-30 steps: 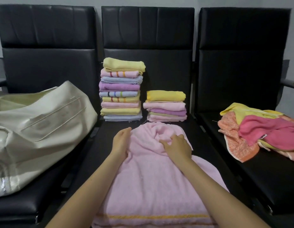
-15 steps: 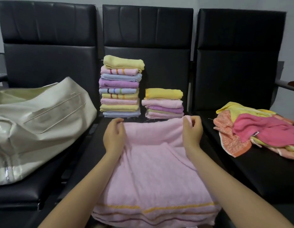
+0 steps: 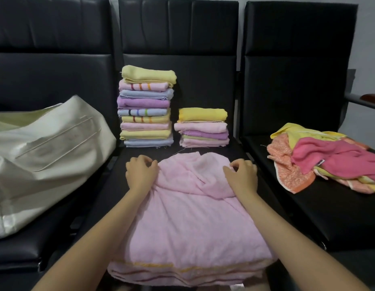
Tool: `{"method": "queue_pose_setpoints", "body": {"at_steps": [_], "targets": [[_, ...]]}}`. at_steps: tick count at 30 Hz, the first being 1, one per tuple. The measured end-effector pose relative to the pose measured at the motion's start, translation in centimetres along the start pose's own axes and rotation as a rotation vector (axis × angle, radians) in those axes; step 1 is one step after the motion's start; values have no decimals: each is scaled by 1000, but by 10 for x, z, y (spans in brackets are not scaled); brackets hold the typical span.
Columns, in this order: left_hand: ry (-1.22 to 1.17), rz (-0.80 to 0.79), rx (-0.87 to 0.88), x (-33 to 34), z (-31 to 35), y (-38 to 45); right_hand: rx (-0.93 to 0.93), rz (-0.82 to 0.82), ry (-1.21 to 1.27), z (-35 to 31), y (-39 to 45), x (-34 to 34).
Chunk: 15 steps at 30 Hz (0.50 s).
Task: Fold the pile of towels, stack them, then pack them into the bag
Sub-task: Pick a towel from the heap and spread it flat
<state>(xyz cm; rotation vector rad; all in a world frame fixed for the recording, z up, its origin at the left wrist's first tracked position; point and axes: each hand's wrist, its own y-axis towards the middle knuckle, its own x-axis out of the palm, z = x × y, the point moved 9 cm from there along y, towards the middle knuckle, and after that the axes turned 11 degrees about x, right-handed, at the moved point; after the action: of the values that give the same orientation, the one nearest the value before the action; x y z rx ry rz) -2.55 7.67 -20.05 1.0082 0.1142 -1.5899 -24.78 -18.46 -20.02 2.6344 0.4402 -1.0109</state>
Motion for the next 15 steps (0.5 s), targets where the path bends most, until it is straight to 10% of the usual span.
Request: {"method": "queue_pose_setpoints", "body": {"at_steps": [10, 15], "targets": [[261, -506, 20, 60, 22, 33, -23, -144, -421, -3, 28, 33], [-563, -20, -370, 32, -10, 44, 79, -31, 73, 5, 28, 10]]}}
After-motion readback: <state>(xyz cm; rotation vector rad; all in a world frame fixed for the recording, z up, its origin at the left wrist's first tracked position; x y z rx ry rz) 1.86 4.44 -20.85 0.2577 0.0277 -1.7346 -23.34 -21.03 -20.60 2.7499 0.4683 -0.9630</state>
